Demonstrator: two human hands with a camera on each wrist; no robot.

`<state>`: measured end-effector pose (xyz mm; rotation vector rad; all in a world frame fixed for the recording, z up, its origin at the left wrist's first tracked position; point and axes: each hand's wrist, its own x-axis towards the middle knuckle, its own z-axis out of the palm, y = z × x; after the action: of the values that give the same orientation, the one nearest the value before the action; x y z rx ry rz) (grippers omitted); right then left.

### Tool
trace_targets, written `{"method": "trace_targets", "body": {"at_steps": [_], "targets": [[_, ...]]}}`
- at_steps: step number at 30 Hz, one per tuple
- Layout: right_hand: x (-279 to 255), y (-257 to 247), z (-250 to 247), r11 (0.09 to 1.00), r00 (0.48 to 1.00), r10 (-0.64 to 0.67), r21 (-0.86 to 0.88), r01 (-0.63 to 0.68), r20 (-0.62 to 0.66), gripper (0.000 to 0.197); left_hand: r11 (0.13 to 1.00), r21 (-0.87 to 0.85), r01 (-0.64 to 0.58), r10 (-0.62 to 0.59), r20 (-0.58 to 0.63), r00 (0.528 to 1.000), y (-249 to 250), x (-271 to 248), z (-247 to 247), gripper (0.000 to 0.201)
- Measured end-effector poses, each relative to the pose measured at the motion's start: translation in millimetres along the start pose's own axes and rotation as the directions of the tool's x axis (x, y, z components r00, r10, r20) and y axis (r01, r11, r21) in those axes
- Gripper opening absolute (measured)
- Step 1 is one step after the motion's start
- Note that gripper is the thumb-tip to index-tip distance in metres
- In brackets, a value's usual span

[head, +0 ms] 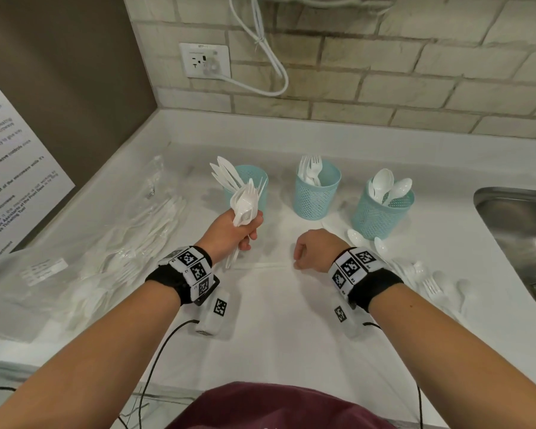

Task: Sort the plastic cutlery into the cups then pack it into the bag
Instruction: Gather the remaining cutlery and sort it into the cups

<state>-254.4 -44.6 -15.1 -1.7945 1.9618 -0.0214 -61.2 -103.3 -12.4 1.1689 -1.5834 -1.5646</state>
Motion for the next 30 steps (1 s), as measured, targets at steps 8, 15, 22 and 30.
{"method": "trace_targets", "body": {"at_steps": [8, 15, 22, 30], "targets": [[3.9, -6.8, -0.7, 0.988, 0.997, -0.038, -0.154, 0.028, -0.062, 0.026, 1.0, 0.003, -0.007, 0.007, -0.018, 1.0, 3.9, 5.0, 0.6, 0.007], [1.5, -8.5, -31.7, 0.926, 0.915, -0.048, 0.327, 0.192, -0.4, 0.01, 0.997, 0.018, -0.069, 0.069, -0.043, 0.997, 18.1, 0.0, -6.3, 0.01], [3.6, -49.9, -71.1, 0.369, 0.872, 0.025, 0.815, 0.446, -0.489, 0.012, 0.987, -0.106, -0.118, 0.122, 0.031, 0.992, 35.8, -3.8, 3.0, 0.018], [23.9, -68.6, -77.9, 0.442, 0.888, -0.074, 0.784, 0.436, -0.453, 0.017, 0.981, -0.139, -0.137, 0.146, 0.054, 0.988, 49.4, -3.4, 2.9, 0.027]]}}
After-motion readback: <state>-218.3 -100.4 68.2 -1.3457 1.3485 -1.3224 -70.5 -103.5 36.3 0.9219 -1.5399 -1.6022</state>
